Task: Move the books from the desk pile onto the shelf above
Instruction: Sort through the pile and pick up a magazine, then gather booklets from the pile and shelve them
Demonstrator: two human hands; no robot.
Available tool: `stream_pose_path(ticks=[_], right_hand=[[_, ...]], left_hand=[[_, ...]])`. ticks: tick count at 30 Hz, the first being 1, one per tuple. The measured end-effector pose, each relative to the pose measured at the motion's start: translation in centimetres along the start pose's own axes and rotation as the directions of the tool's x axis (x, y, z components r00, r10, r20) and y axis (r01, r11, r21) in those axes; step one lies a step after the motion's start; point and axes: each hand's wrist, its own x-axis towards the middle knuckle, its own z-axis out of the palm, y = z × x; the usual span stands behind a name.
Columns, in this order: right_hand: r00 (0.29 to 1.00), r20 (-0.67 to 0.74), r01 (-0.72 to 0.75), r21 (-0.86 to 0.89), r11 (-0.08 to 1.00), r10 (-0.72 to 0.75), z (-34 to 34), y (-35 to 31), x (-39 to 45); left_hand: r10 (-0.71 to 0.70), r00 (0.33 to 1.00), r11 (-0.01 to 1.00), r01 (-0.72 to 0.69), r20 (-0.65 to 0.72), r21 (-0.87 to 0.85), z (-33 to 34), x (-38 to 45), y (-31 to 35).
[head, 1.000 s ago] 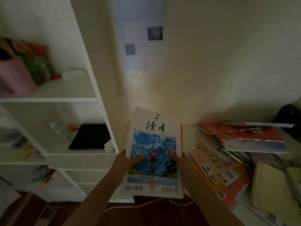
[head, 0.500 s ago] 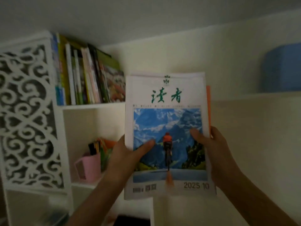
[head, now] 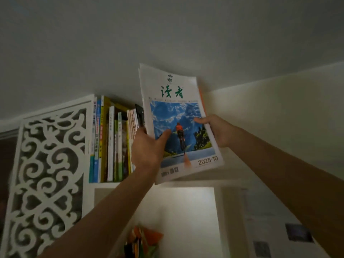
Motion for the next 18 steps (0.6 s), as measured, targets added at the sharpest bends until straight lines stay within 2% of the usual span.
stream_pose_path(ticks=[4, 6, 8, 11, 12, 14, 16, 18], right_hand=[[0.998, -0.057, 0.008, -0.114, 0.993, -0.015, 1.2, 1.8, 4.7], [0.997, -0.054, 0.040, -0.238, 0.970, -0.054, 1.5, 3.4, 6.1], [0.989, 0.017, 0.142, -0.377, 0.915, -0.147, 1.9, 4.5, 6.6], [0.980, 0.112, 0.195, -0.346, 0.918, -0.166, 3.0, 4.3, 5.8], [0.977, 0.143, 0.198, -0.309, 0.930, -0.161, 3.4, 4.0, 5.6], [0.965, 0.220, 0.202, -0.284, 0.937, -0.141, 3.9, 3.4, 5.1], [0.946, 0.292, 0.241, -0.342, 0.908, -0.141, 4.3, 3.4, 4.9], [0.929, 0.330, 0.292, -0.378, 0.878, -0.167, 4.8, 4.0, 5.1]], left_hand=[[-0.001, 0.994, 0.984, 0.019, -0.105, 0.178, 2.8, 1.7, -2.6], [0.016, 0.992, 0.963, 0.019, -0.125, 0.270, 4.2, 1.7, -3.9], [0.028, 0.989, 0.935, 0.024, -0.142, 0.354, 5.7, 1.8, -5.0], [0.038, 0.987, 0.915, 0.028, -0.154, 0.402, 7.3, 2.3, -5.9], [0.037, 0.991, 0.919, 0.016, -0.127, 0.393, 7.2, 2.5, -6.2], [0.099, 0.994, 0.950, -0.106, 0.037, 0.295, 5.9, 2.8, -7.5], [0.224, 0.942, 0.955, -0.263, 0.249, 0.140, 3.5, 2.6, -8.8], [0.302, 0.882, 0.924, -0.364, 0.362, 0.116, 1.2, 2.2, -9.9]])
